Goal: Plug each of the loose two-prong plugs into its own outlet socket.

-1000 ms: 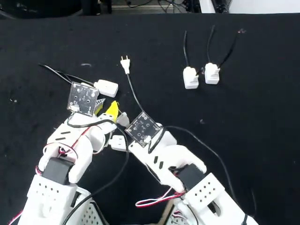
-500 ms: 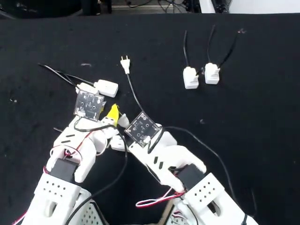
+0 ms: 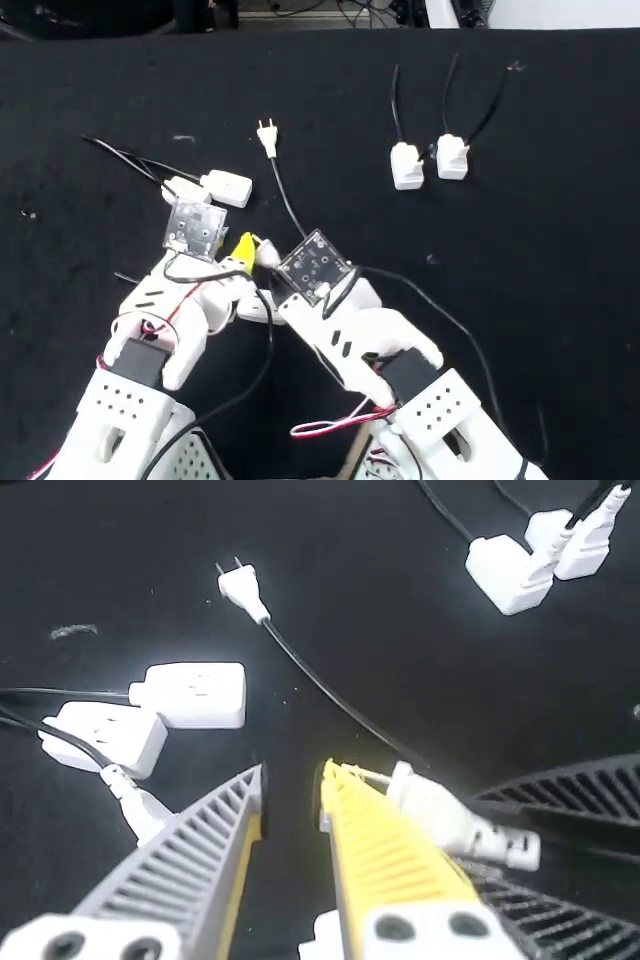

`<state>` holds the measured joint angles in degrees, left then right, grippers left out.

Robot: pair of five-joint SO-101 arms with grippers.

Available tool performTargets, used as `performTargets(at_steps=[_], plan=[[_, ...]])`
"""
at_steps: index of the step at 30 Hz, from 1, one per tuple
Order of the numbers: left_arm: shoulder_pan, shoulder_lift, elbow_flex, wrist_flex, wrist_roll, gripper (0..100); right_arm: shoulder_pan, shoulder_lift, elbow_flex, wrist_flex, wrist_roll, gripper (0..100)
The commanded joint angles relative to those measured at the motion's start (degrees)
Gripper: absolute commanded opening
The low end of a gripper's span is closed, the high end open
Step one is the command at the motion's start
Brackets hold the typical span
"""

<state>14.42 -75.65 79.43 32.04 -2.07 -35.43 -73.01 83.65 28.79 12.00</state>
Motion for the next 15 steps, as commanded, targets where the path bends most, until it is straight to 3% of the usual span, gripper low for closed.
performTargets(at_steps=[1,11,15], plan=[[0.4,-0.18,0.4,-0.53,-0.35,11,2.11,-1.36,-1.71,-0.26,-0.88,1.1],[0.13,-0.26,0.13,-0.53,-0.44,11,2.46,-1.36,-1.63,-0.26,-0.88,1.1],[-4.44,-0.35,-0.66,-0.53,-0.44,11,3.34,-1.36,-1.71,-0.26,-0.88,1.1]])
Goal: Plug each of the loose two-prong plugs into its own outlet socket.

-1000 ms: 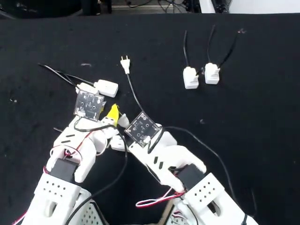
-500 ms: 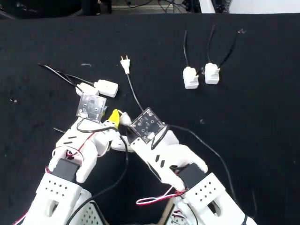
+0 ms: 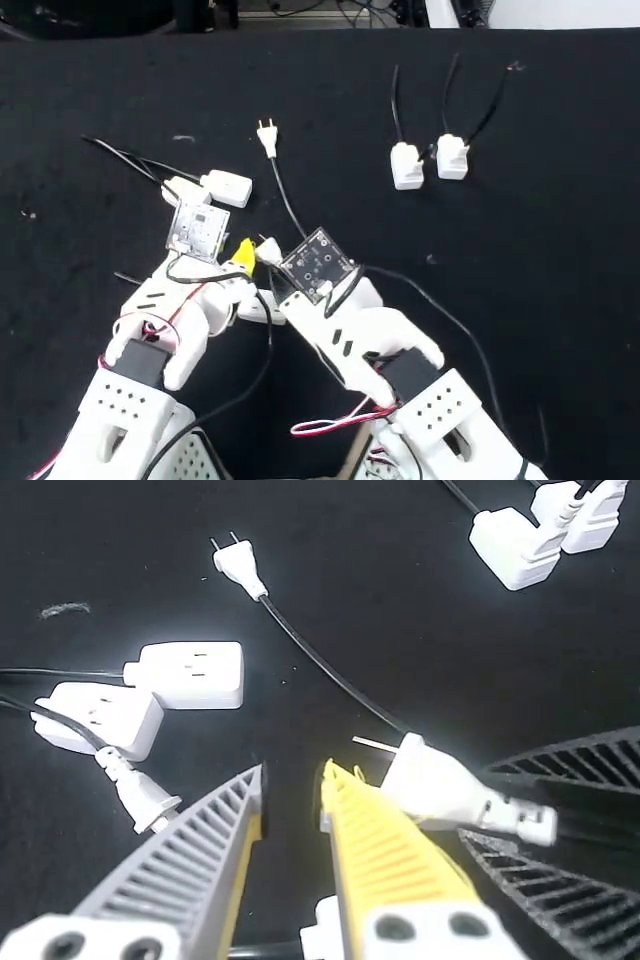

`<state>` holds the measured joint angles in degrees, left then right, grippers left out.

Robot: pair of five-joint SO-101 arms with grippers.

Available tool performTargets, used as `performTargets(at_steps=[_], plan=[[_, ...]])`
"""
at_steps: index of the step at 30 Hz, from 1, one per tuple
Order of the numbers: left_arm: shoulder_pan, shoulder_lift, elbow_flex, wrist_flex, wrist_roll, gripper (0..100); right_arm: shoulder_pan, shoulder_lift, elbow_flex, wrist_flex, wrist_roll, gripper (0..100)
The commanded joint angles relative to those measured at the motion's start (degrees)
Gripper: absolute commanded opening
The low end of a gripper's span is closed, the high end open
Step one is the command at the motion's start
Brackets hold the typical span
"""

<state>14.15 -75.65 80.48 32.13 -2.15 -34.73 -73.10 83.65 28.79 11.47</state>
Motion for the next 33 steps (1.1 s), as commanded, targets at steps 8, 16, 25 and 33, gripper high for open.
performTargets(at_steps=[8,16,25,33], plan=[[-15.96,0.26,-2.86,-0.53,0.09,11,3.87,-0.66,-1.8,0.09,-0.35,1.1],[-17.45,0.44,-1.8,-0.62,0.18,11,4.04,-0.66,-9.45,10.64,0.88,1.1],[-17.89,-0.26,6.9,-12.22,-0.26,11,4.31,-0.66,-15.52,19.08,8.44,1.1],[-20.53,-0.26,11.74,-20.66,0.0,11,9.76,9.27,-30.37,30.51,11.87,1.1]])
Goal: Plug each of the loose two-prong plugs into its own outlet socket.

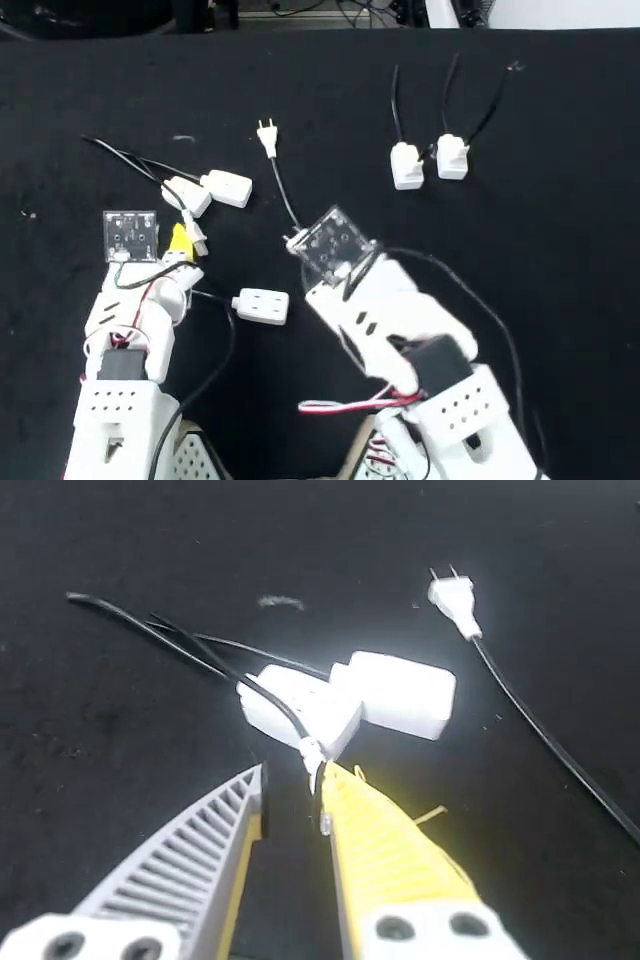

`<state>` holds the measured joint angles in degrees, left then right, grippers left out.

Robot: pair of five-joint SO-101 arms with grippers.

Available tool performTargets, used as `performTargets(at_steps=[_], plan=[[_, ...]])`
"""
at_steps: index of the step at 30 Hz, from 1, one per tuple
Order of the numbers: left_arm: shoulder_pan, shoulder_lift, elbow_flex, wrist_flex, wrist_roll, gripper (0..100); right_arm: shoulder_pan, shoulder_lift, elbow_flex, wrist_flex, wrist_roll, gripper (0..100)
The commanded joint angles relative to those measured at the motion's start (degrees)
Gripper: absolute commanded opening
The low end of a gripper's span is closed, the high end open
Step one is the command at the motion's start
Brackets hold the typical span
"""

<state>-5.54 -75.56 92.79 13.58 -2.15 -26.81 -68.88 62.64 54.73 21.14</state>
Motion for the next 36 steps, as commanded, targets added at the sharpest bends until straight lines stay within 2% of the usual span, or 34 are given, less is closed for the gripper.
performTargets(at_steps=[1,11,15,20,28,36], plan=[[-0.66,-0.35,-0.31,-2.11,0.09,11,1.93,7.69,-11.91,6.77,2.99,1.1],[-0.57,-0.35,-0.04,-2.02,0.26,11,1.93,32.92,-31.25,20.48,9.23,1.1],[2.15,-0.35,-0.13,-2.02,2.9,11,1.41,39.16,-33.27,21.01,6.77,1.1],[6.9,-0.35,-0.13,-1.93,3.08,11,-2.37,39.25,-30.99,14.07,2.81,1.1],[9.71,-0.44,-0.75,-1.93,3.25,11,-7.65,32.57,-14.11,-2.99,2.37,1.1],[10.68,-0.44,-1.27,-1.93,3.34,11,-10.9,31.87,-9.36,-8.44,-3.6,1.1]])
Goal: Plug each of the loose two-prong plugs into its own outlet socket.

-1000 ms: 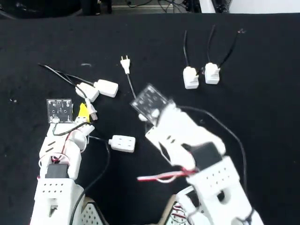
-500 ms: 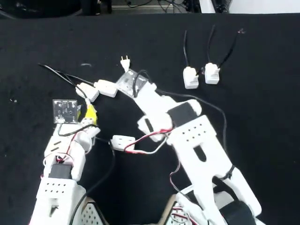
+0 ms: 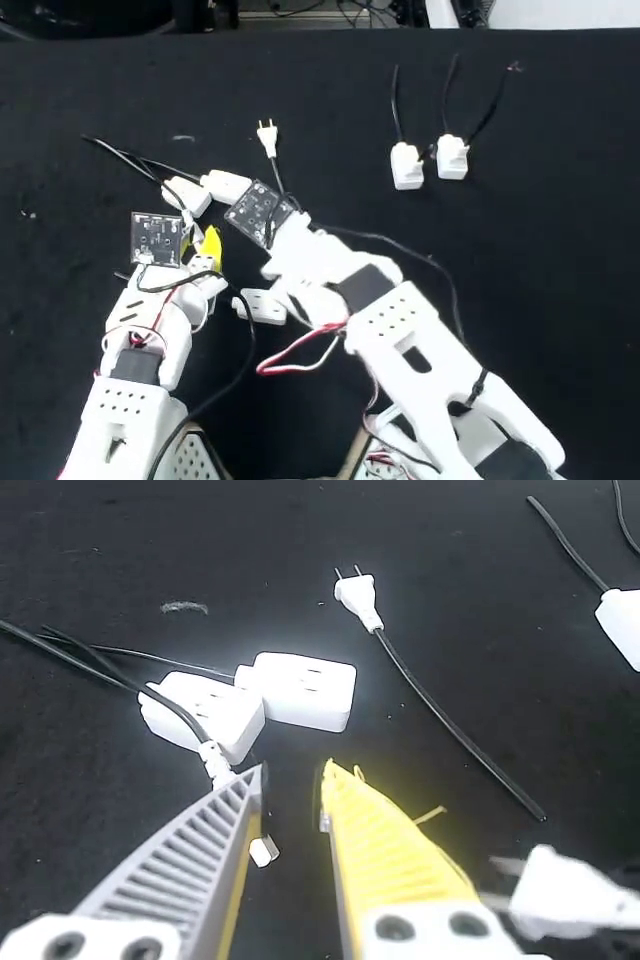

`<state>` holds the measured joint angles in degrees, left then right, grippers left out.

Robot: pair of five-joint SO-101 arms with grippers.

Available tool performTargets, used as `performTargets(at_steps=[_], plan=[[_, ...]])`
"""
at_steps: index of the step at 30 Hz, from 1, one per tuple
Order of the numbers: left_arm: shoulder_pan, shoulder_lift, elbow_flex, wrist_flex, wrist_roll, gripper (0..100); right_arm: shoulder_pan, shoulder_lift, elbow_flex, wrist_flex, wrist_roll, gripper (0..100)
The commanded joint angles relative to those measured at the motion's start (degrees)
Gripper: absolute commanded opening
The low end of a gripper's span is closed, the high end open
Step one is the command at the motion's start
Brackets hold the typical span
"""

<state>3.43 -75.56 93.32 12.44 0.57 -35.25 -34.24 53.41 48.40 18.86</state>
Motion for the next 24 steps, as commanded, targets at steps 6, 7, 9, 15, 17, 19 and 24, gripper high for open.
performTargets(at_steps=[6,7,9,15,17,19,24], plan=[[5.67,-0.44,-1.8,-0.79,0.7,11,-4.4,-3.3,0.04,-2.46,-4.57,1.1],[5.67,-0.44,-1.89,-0.79,1.05,11,-4.13,-4.18,0.84,-3.08,-4.92,1.1],[5.14,-0.44,-1.98,-0.79,5.01,11,-4.13,-7.43,3.91,-5.36,-4.92,1.1],[2.95,-0.44,-2.59,-0.79,12.13,11,-4.22,-23.87,14.73,-9.58,-4.48,1.1],[3.65,-0.44,-2.59,-0.79,12.13,11,-4.13,-28.62,17.19,-9.41,-4.48,1.1],[5.14,-0.44,-2.42,-0.79,12.04,11,-4.31,-32.22,19.74,-9.67,-4.48,1.1],[7.87,-0.44,-2.33,-0.79,11.96,11,-4.31,-36.88,22.73,-9.85,-4.4,1.1]])
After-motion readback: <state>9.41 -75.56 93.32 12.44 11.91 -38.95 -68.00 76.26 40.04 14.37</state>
